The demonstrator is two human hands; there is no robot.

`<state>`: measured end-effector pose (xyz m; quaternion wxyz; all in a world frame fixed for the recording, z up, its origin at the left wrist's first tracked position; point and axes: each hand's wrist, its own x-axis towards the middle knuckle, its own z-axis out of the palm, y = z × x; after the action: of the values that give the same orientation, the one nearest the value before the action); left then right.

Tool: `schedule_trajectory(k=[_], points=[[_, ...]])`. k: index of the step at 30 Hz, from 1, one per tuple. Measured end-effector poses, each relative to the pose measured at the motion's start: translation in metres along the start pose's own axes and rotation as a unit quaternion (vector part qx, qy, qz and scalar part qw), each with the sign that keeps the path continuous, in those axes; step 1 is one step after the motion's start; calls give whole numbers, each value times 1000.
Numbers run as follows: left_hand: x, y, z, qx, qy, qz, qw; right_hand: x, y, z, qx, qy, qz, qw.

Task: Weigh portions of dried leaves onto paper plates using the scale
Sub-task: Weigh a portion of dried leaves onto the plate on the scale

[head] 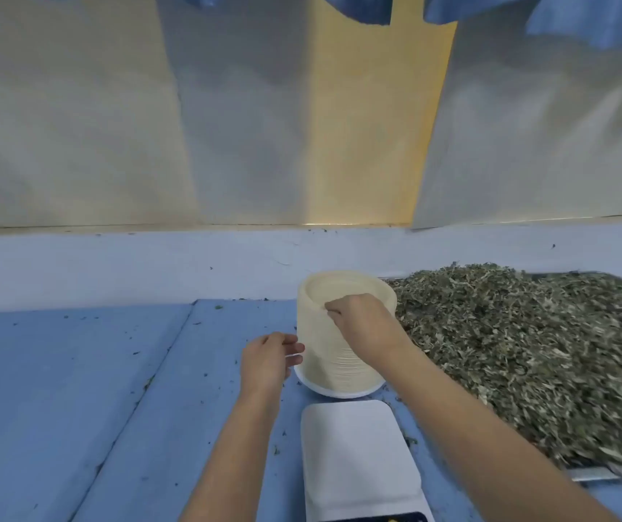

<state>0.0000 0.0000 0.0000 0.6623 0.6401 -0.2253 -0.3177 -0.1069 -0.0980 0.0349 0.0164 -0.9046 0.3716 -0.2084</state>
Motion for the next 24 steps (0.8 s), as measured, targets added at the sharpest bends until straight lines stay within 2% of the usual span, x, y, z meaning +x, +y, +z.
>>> schedule_trajectory(k=[10, 16, 20, 24], points=[[-3, -7, 6, -28, 2, -15, 999, 1, 4, 2, 6, 18, -6, 1000], [-6, -8, 15, -53, 17, 2, 998, 0, 6, 1, -6, 120, -46, 992], [-5, 2, 22, -88, 62, 41, 993, -8, 8, -5, 26, 162, -102, 981], [-5, 20, 18, -110, 81, 85, 987, -38, -5, -11, 23, 208, -222, 952]])
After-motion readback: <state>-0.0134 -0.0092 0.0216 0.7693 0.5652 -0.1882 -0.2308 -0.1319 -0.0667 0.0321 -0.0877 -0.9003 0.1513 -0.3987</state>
